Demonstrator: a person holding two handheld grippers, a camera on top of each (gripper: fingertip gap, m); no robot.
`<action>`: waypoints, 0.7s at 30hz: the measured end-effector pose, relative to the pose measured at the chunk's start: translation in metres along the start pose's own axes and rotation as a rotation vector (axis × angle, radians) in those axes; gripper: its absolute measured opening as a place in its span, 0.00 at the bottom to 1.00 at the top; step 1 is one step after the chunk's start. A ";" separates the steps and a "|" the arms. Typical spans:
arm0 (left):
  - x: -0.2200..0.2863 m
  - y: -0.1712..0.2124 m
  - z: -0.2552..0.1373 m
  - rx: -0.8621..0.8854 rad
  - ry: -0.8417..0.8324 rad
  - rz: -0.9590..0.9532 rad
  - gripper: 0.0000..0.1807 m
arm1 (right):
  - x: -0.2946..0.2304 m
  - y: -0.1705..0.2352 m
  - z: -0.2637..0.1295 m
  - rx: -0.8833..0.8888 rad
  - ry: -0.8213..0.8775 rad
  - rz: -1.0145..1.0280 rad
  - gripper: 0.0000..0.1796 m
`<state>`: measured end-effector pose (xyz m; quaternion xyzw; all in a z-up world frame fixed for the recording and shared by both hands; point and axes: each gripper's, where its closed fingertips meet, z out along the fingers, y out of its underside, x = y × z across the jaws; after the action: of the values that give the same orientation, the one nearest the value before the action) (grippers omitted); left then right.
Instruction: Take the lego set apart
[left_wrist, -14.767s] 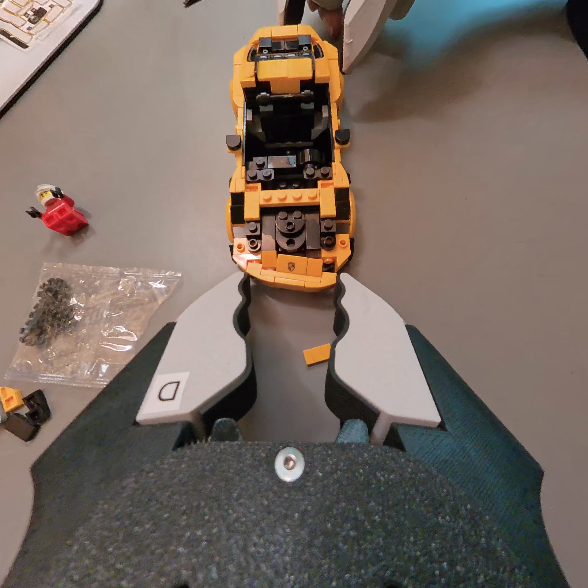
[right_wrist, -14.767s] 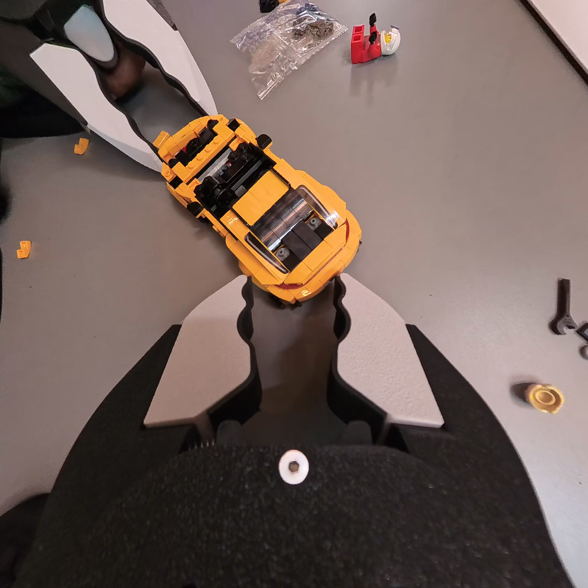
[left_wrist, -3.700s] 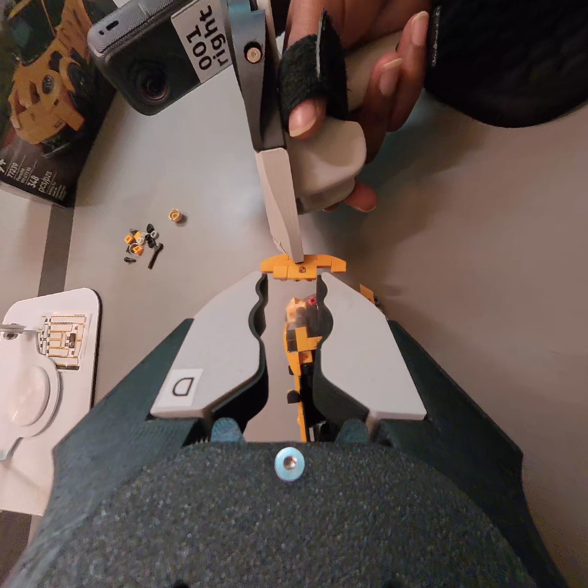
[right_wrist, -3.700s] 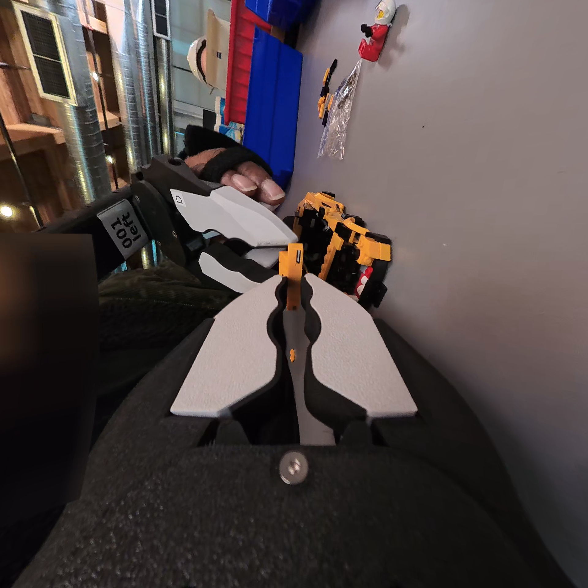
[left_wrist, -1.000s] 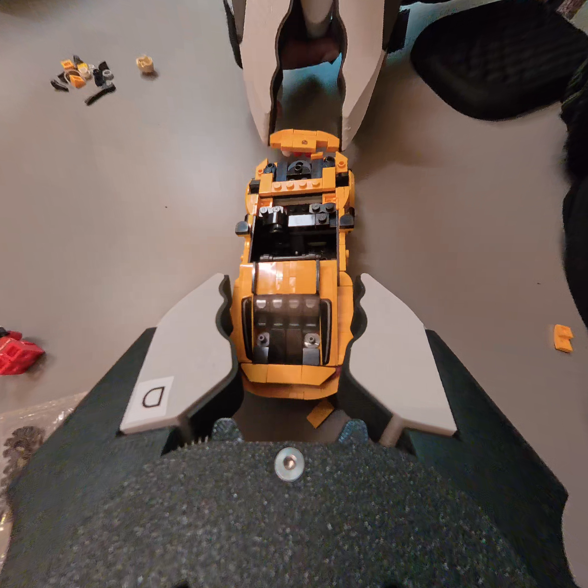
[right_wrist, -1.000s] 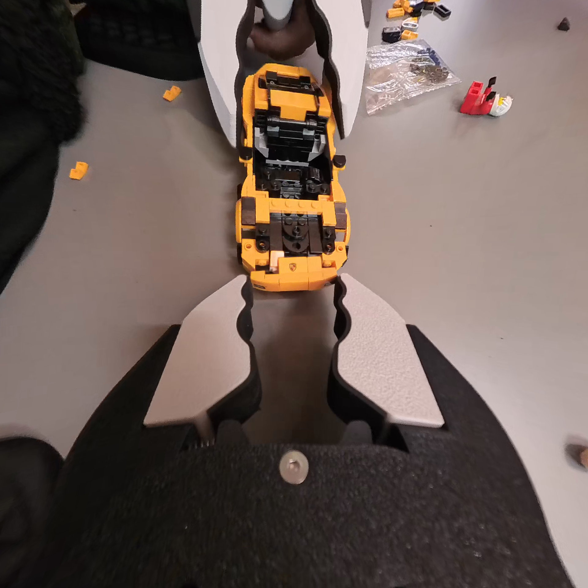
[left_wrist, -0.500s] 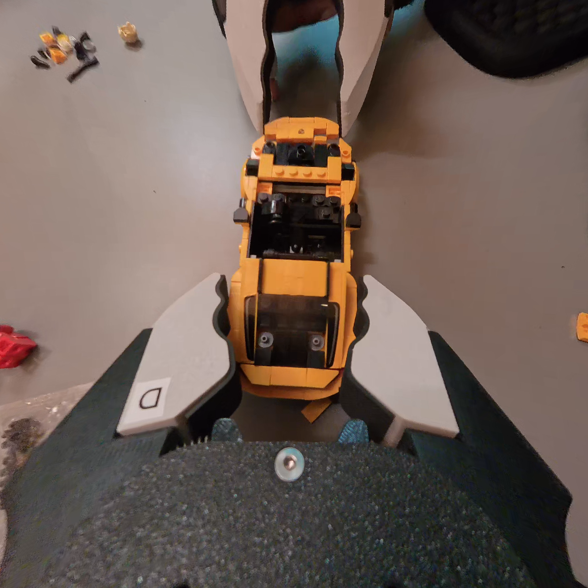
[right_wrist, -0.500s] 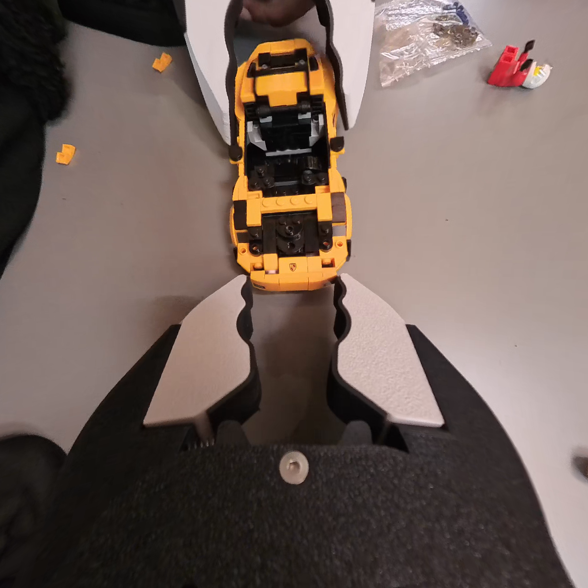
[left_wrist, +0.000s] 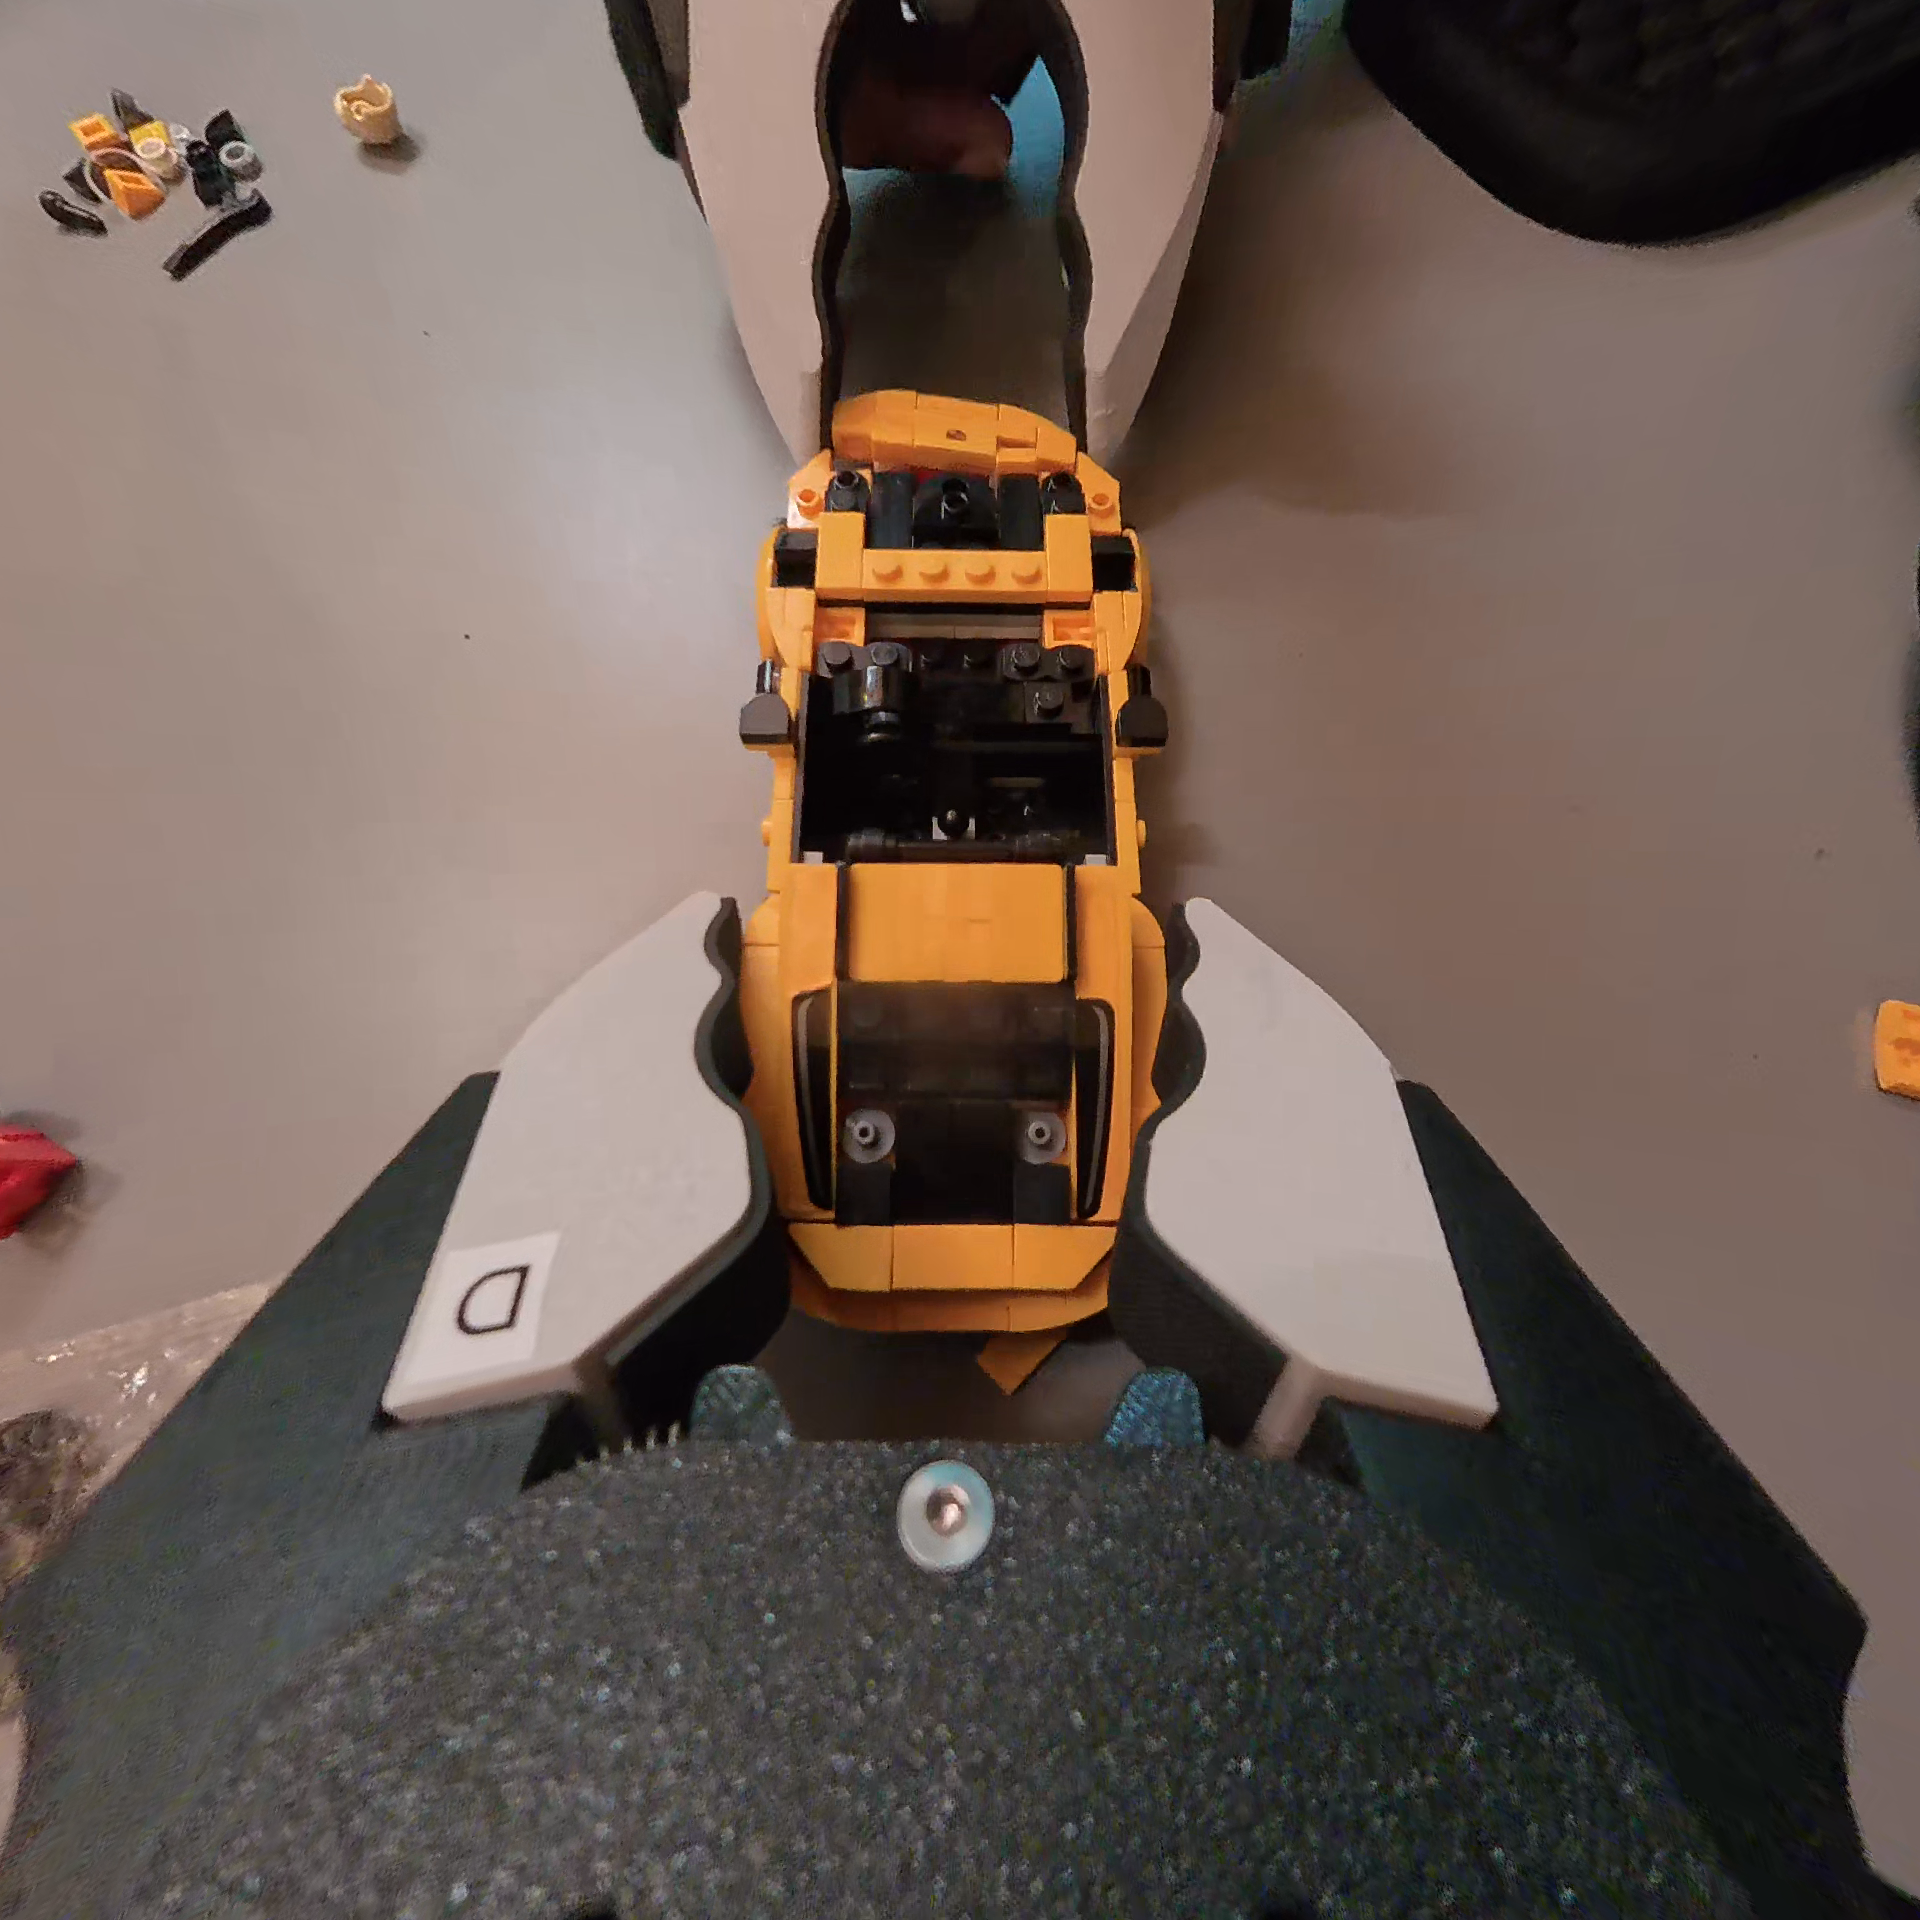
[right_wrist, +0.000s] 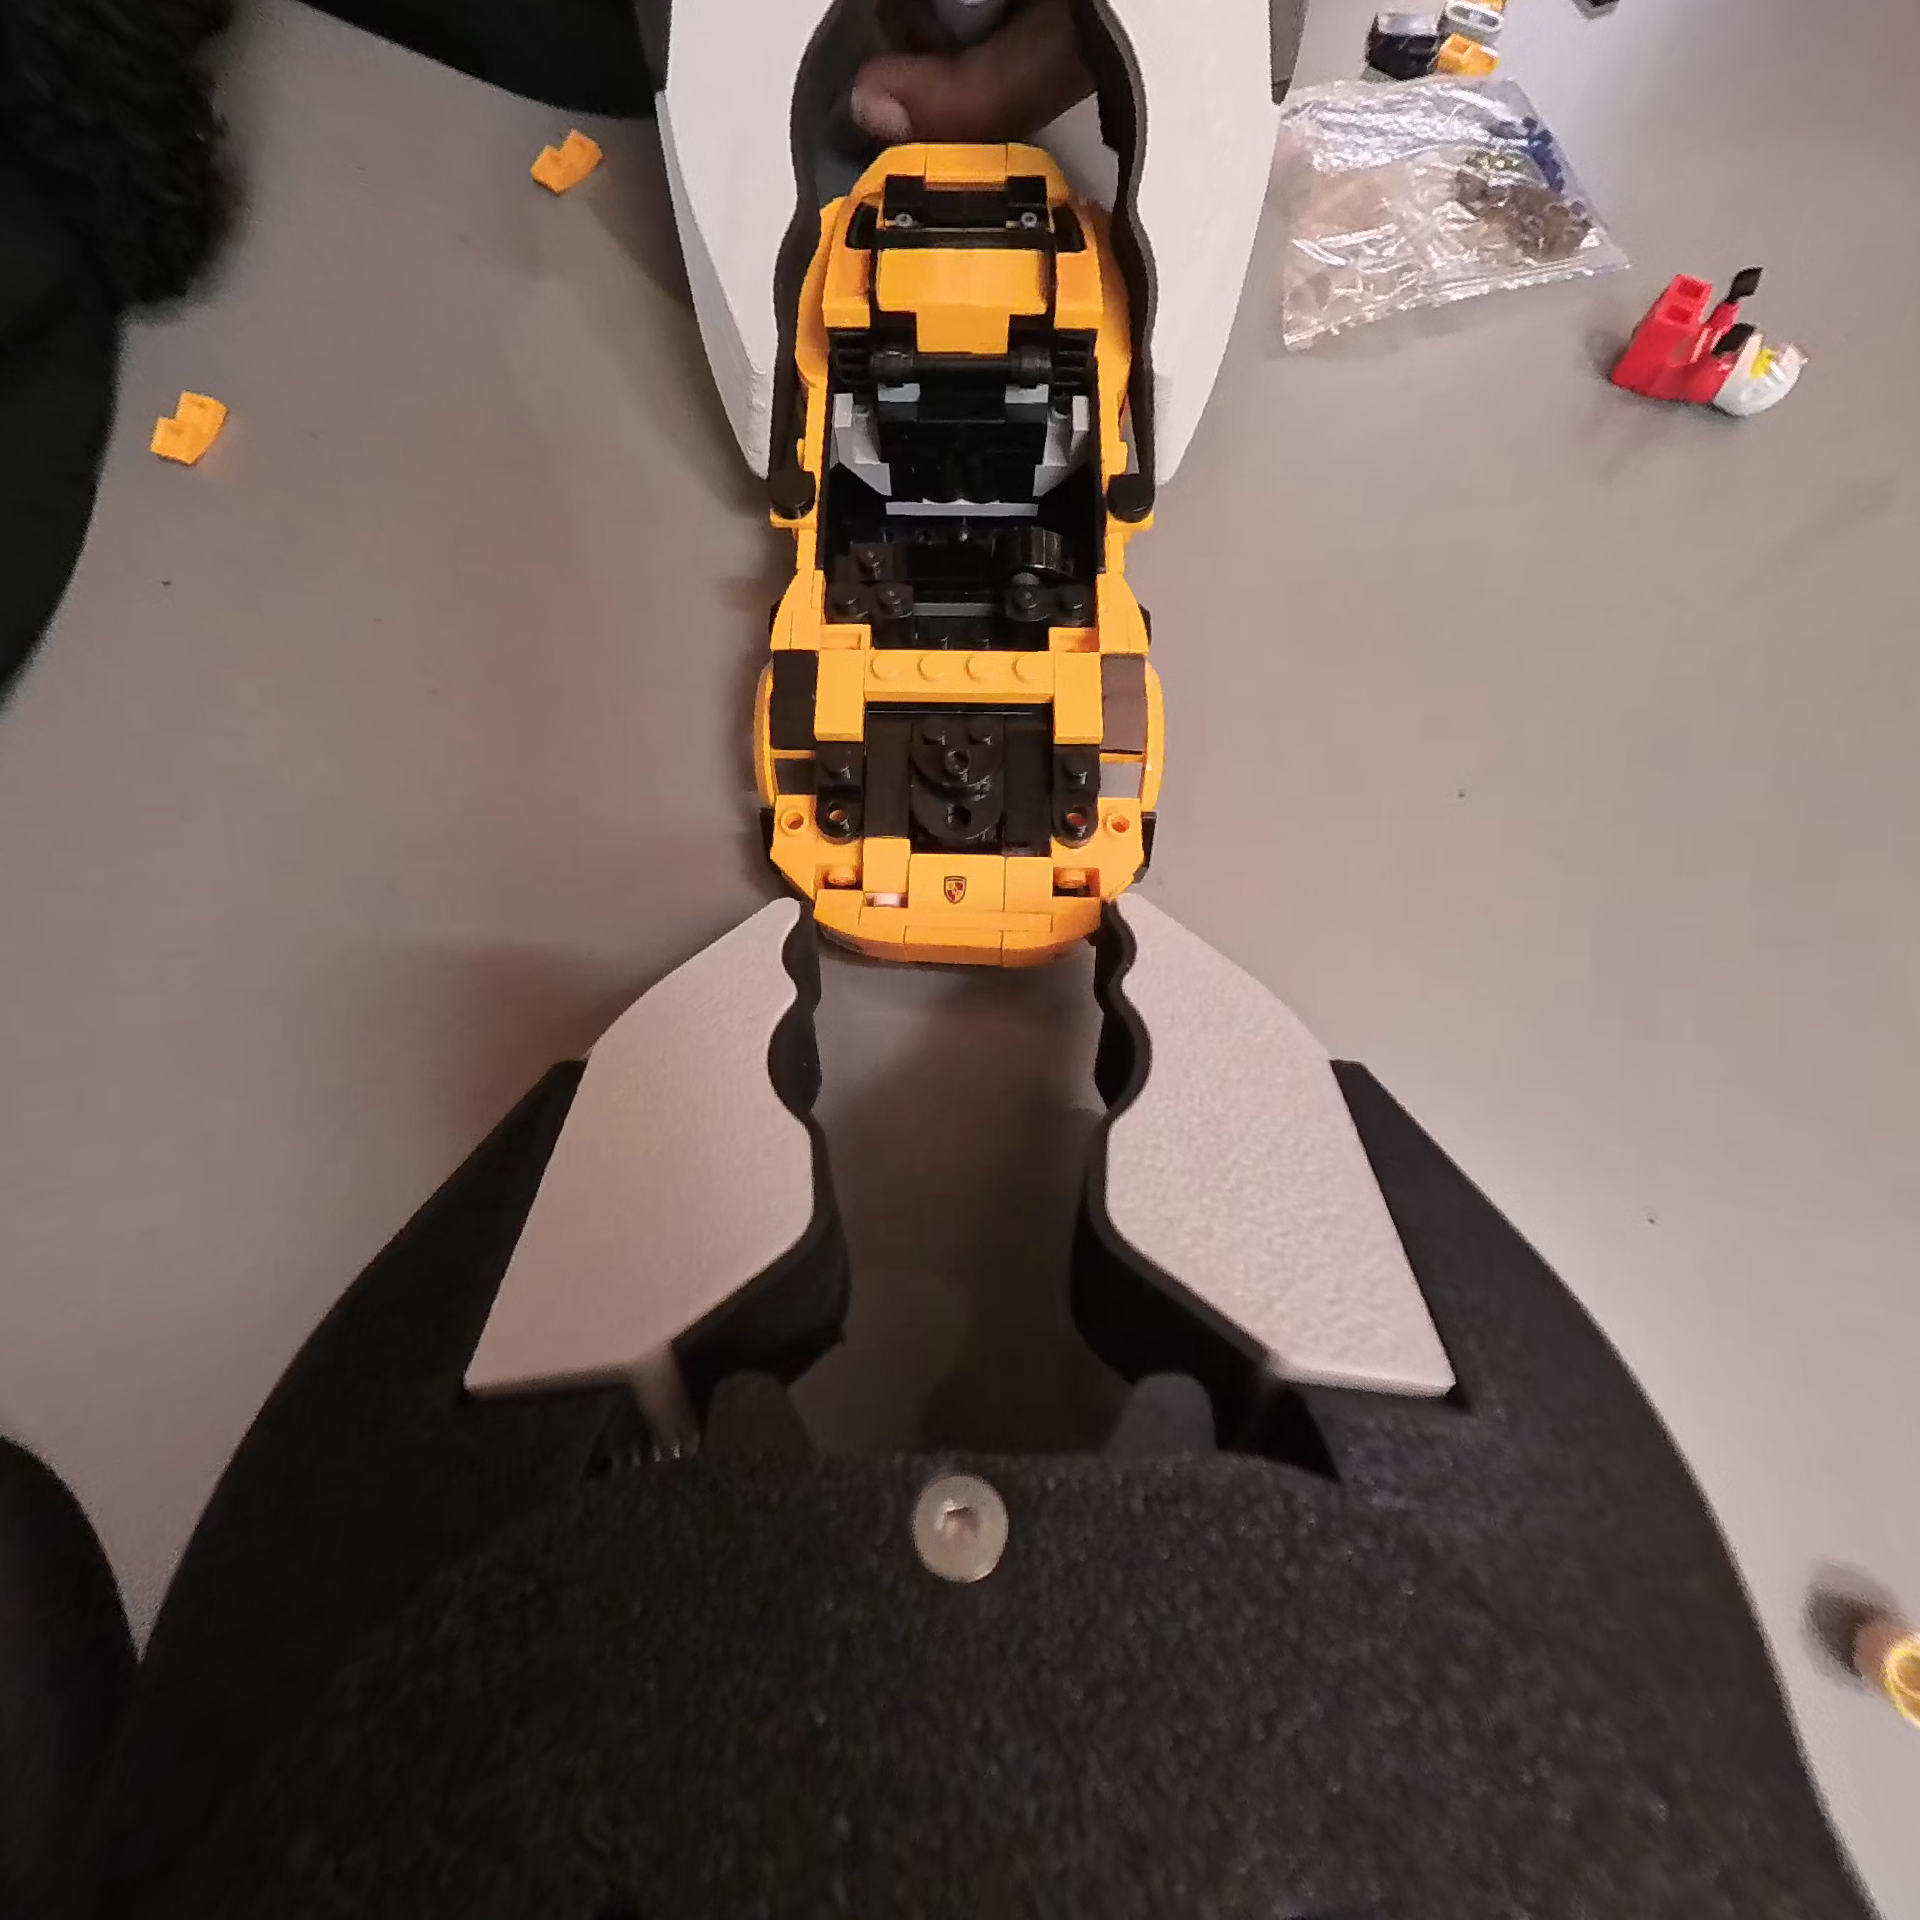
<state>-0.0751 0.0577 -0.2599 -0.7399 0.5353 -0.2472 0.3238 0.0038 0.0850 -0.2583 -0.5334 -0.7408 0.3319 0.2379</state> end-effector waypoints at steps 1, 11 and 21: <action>-0.001 0.001 -0.002 -0.010 0.003 0.002 0.42 | 0.000 -0.002 0.000 0.011 -0.004 0.004 0.28; 0.006 -0.056 -0.036 0.067 0.174 0.125 0.34 | -0.001 -0.003 0.001 0.014 -0.023 0.007 0.28; 0.036 -0.078 0.043 -0.172 0.404 0.357 0.43 | 0.000 -0.006 0.003 0.022 -0.032 0.005 0.28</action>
<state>0.0159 0.0491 -0.2295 -0.5945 0.7298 -0.2825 0.1848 -0.0018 0.0826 -0.2562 -0.5272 -0.7395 0.3491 0.2309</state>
